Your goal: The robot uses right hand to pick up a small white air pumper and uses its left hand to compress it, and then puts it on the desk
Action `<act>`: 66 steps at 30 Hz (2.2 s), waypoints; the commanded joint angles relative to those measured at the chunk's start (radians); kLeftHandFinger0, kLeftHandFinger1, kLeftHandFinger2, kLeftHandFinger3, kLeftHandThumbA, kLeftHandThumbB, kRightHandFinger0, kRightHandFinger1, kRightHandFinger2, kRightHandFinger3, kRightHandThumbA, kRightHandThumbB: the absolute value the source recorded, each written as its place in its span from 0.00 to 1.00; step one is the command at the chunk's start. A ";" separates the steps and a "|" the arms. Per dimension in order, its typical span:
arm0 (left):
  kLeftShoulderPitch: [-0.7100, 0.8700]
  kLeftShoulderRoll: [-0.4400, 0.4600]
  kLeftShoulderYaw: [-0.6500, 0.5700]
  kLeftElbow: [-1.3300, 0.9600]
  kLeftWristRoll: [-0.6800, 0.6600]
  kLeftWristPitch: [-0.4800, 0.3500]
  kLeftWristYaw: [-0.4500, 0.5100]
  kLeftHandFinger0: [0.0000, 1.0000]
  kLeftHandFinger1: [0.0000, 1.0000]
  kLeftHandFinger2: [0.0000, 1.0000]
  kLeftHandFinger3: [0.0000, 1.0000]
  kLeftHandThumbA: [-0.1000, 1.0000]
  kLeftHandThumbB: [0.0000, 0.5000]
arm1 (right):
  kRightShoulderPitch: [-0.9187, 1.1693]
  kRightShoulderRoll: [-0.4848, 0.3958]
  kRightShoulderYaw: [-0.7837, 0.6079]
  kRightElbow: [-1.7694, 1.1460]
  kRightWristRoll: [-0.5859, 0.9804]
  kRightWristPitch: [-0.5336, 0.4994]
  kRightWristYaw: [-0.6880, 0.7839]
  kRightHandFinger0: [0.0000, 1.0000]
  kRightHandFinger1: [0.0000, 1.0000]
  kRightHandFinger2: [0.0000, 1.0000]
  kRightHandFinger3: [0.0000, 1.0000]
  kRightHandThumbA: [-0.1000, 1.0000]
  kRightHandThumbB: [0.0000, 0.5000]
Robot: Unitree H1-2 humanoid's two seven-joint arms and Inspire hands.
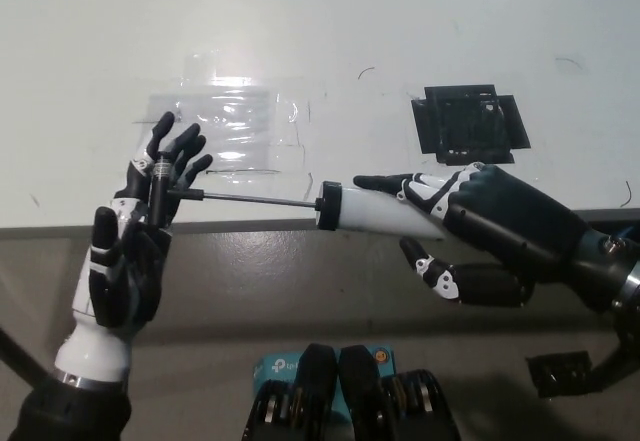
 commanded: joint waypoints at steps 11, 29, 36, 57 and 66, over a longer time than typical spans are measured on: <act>-0.038 -0.005 -0.023 -0.011 0.052 -0.028 -0.017 1.00 1.00 1.00 1.00 1.00 0.60 | -0.089 0.061 0.046 -0.019 -0.021 0.039 0.063 0.00 0.49 0.85 0.68 0.00 0.30; -0.049 -0.057 -0.058 0.047 0.125 0.035 -0.004 1.00 1.00 1.00 1.00 1.00 0.54 | -0.170 0.183 0.144 0.054 -0.071 0.016 0.074 0.00 0.46 0.82 0.80 0.00 0.37; -0.060 -0.077 -0.076 0.051 0.112 0.059 -0.005 1.00 1.00 1.00 1.00 1.00 0.56 | -0.181 0.200 0.160 0.079 -0.092 0.006 0.071 0.00 0.41 0.80 0.74 0.00 0.42; -0.029 0.091 0.163 0.161 0.020 0.003 0.016 1.00 1.00 1.00 1.00 1.00 0.45 | -0.079 0.024 -0.042 0.074 -0.006 0.030 0.047 0.02 0.47 0.86 0.76 0.00 0.35; 0.002 0.111 0.287 0.200 -0.081 0.026 -0.002 1.00 1.00 1.00 1.00 1.00 0.32 | -0.053 -0.010 -0.127 0.133 0.014 -0.002 0.013 0.04 0.57 0.91 0.88 0.00 0.31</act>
